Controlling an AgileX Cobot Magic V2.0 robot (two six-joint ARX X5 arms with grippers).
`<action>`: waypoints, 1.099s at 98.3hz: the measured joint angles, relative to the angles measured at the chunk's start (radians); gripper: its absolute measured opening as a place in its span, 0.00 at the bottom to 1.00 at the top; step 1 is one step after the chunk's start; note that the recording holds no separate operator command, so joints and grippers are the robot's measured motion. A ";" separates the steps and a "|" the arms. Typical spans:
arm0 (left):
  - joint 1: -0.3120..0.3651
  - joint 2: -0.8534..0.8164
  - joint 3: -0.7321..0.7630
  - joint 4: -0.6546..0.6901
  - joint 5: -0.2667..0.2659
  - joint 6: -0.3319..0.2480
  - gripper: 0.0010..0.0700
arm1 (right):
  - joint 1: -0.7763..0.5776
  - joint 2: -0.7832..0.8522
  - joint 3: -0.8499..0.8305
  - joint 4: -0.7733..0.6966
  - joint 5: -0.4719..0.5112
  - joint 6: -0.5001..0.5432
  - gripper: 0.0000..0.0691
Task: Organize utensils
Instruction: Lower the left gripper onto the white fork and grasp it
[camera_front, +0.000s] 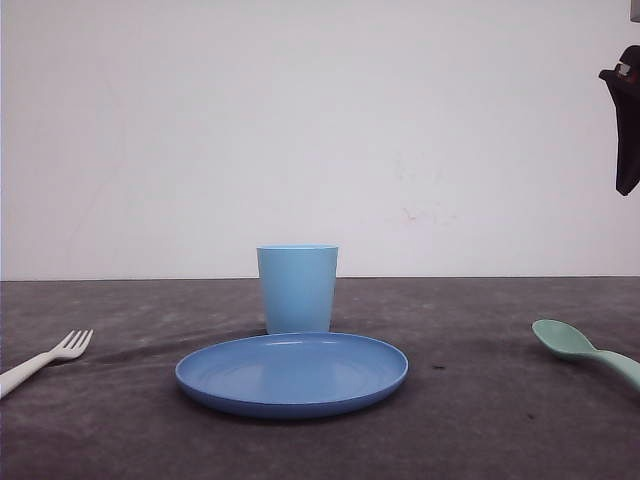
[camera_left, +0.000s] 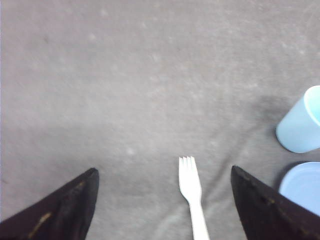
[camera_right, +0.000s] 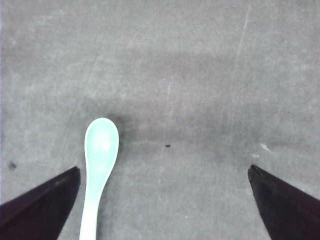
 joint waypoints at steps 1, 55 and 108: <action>-0.002 0.005 0.000 0.000 0.000 -0.005 0.73 | 0.000 0.000 0.000 -0.002 0.000 0.000 0.98; -0.181 0.415 0.000 0.003 0.002 -0.089 0.73 | 0.000 0.000 0.000 -0.018 0.003 -0.001 0.99; -0.267 0.655 0.007 0.146 -0.093 -0.129 0.73 | 0.000 0.000 0.000 -0.025 0.023 -0.001 0.99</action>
